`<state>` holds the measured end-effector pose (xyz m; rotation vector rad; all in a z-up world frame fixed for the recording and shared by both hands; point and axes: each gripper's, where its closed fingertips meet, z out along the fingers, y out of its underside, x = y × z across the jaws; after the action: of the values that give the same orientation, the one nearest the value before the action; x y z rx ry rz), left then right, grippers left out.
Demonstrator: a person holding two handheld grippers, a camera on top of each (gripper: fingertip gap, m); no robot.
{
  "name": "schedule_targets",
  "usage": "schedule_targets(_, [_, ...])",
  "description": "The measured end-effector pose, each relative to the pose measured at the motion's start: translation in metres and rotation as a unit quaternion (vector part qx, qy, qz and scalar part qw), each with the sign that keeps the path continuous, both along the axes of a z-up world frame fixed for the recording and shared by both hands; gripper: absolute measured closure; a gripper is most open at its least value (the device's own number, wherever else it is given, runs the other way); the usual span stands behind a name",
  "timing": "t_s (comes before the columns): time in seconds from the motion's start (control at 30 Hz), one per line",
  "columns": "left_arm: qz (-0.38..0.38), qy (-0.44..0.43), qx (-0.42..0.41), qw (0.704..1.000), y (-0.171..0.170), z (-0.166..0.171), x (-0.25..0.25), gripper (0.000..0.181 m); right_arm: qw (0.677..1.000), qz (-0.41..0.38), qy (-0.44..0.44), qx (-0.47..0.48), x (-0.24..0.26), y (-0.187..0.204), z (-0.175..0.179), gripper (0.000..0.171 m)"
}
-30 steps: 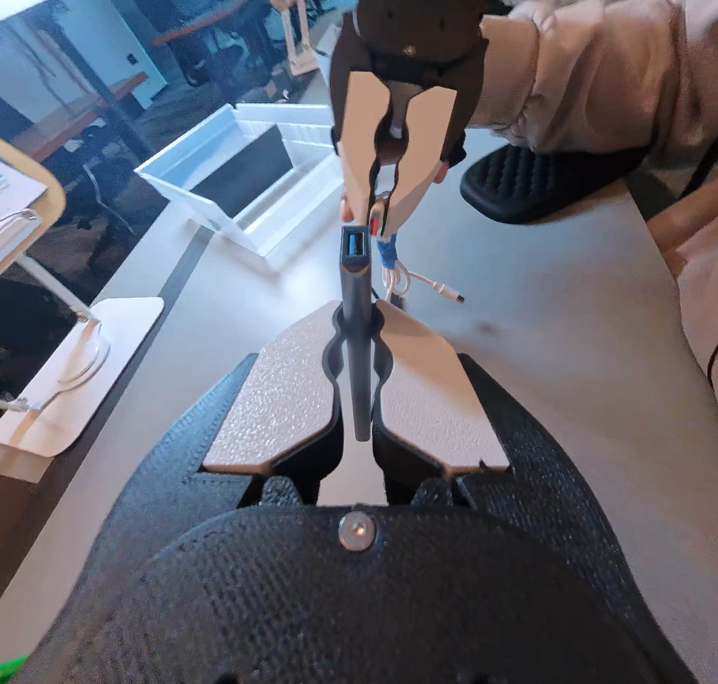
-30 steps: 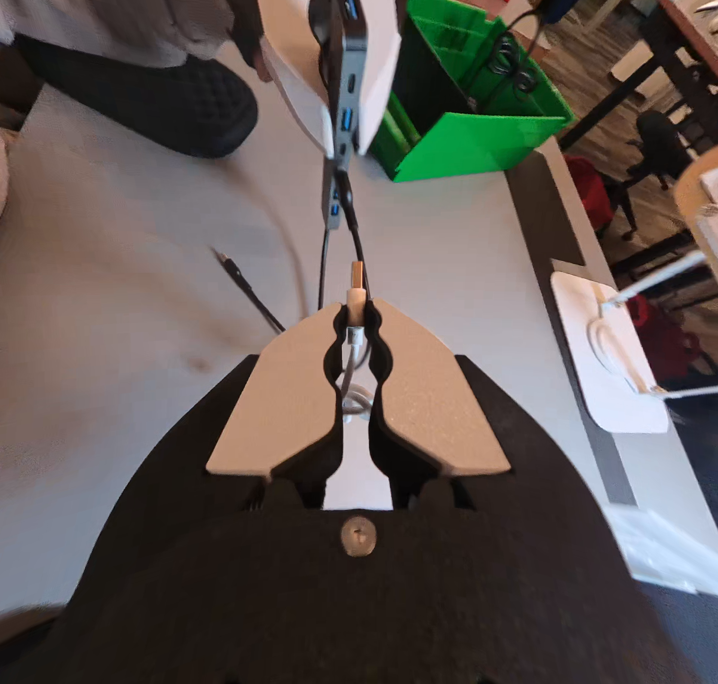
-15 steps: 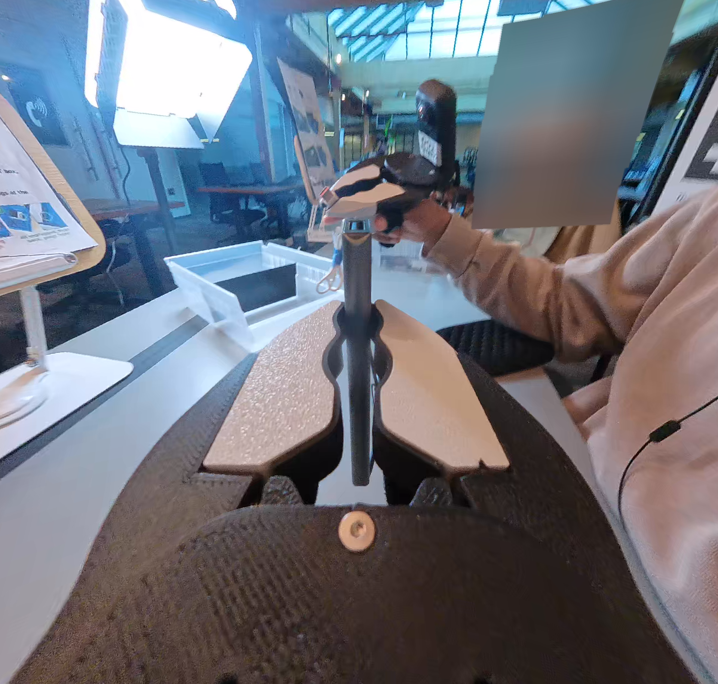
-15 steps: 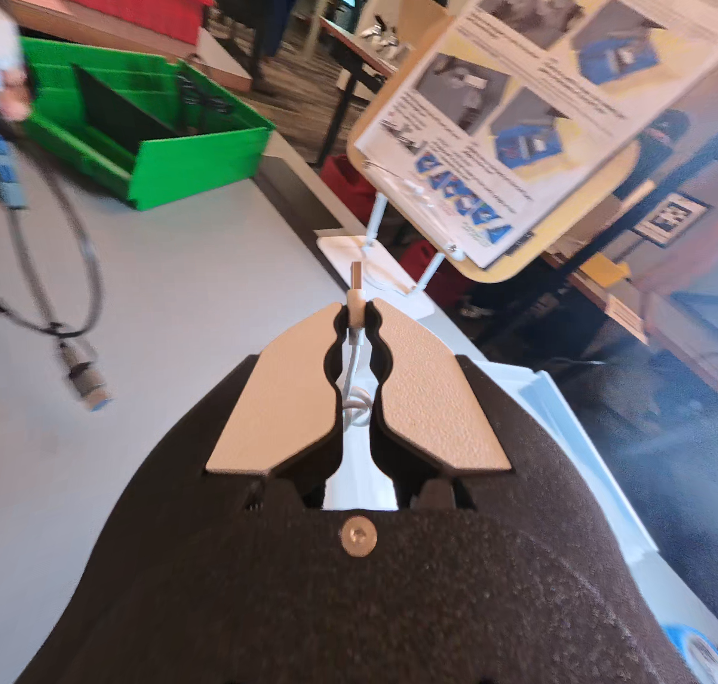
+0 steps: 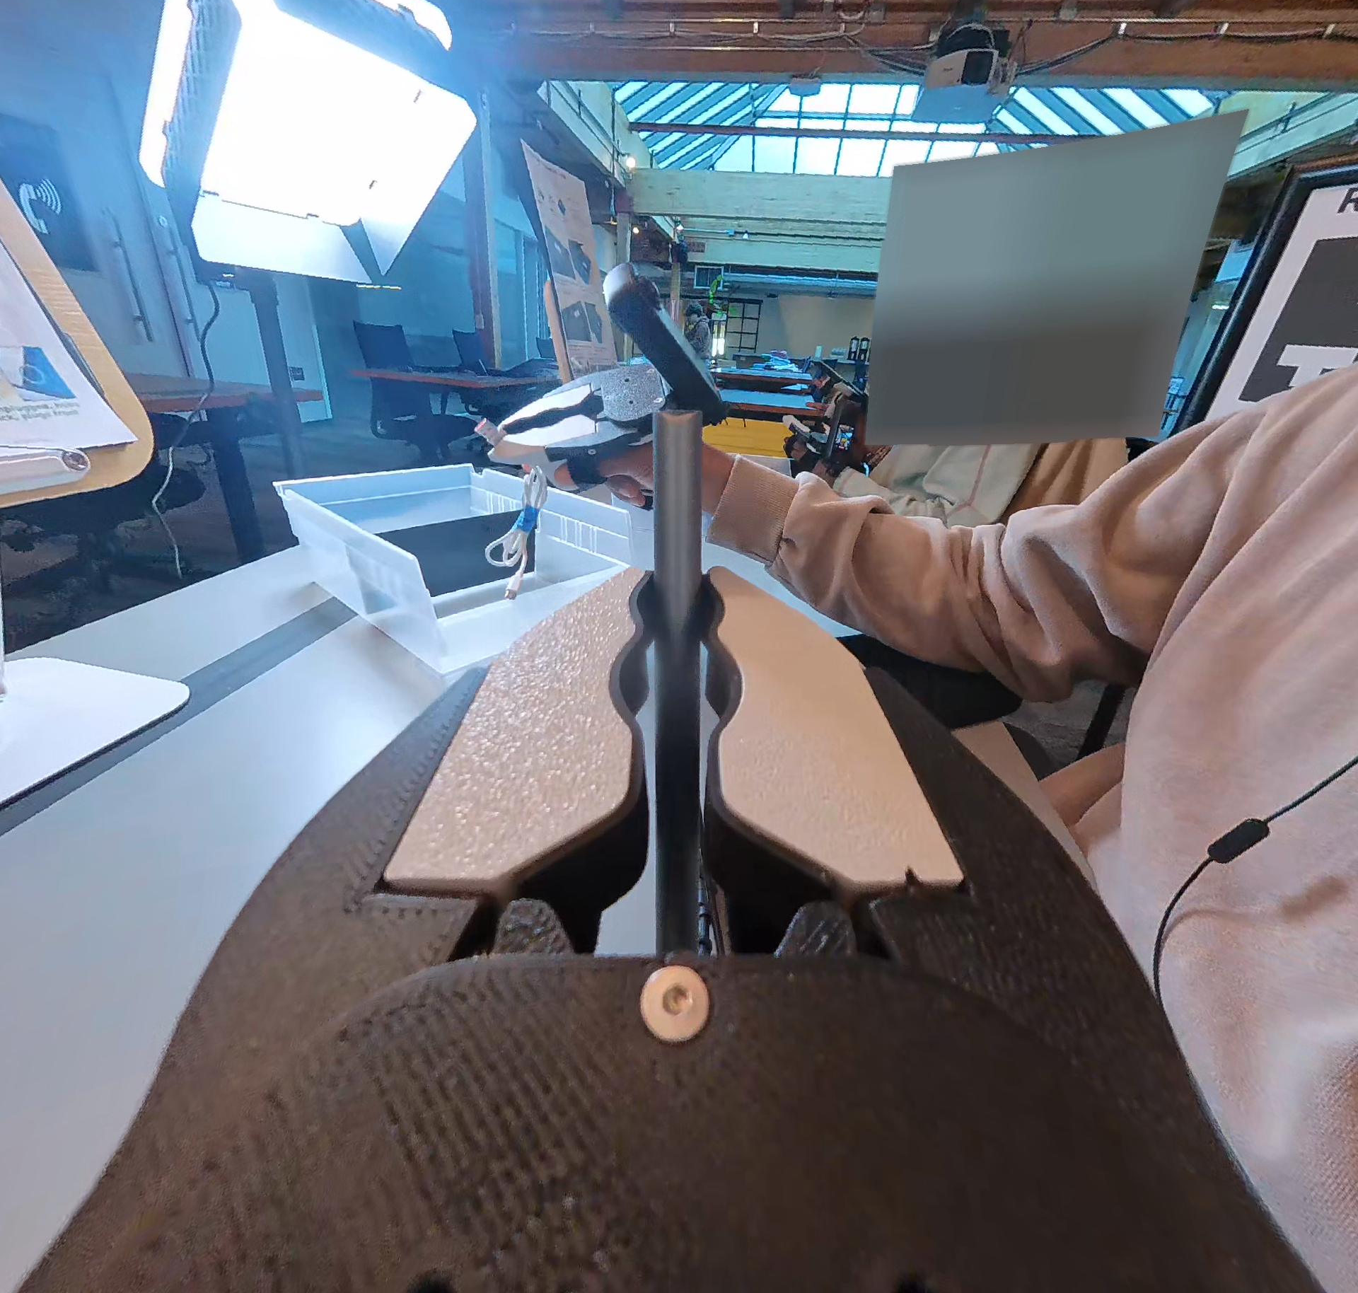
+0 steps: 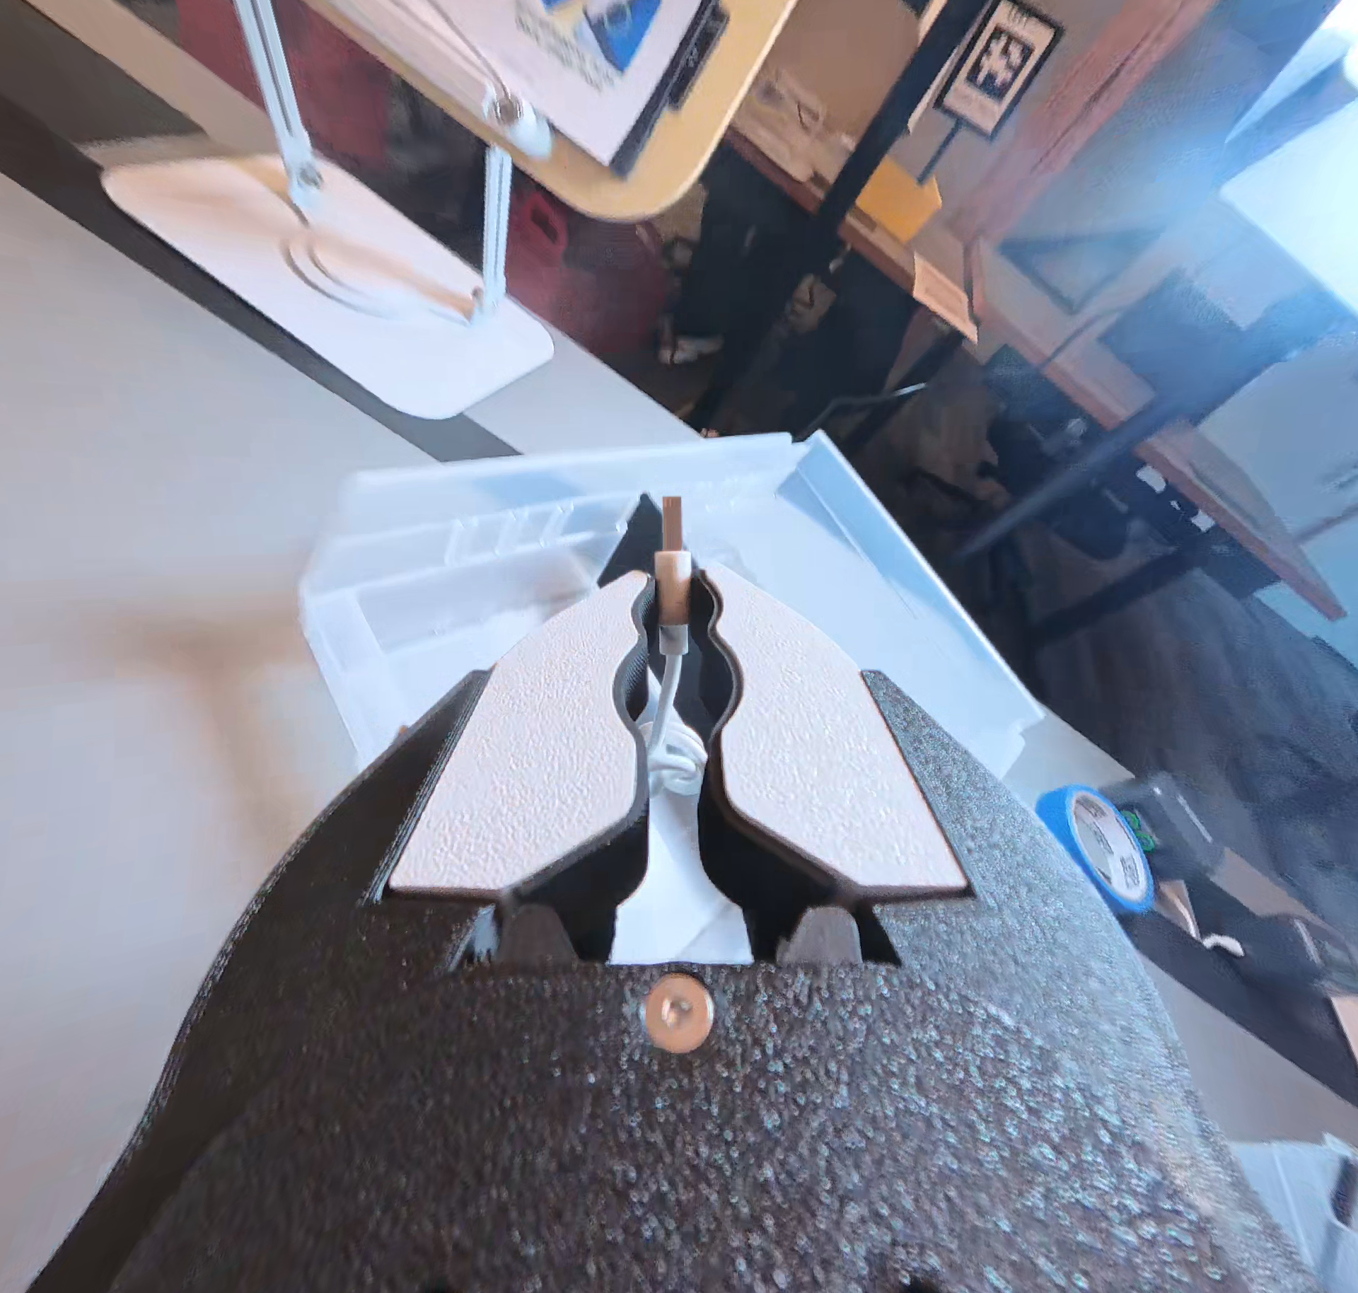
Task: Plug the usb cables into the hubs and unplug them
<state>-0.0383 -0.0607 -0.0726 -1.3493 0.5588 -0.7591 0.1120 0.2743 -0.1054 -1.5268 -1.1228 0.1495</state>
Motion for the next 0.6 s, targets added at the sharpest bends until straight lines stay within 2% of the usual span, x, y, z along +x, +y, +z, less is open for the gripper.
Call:
schedule_targets(0.33, [0.005,0.006,0.014,1.0,-0.002,0.004,-0.001,0.171,0.995,-0.101,-0.021,0.01,0.035,0.024,-0.002,0.164])
schedule_targets(0.6, [0.001,0.01,0.015,1.0,-0.002,0.0,0.004,0.17,0.994,-0.106,-0.018,0.002,0.041,0.028,-0.007,0.163])
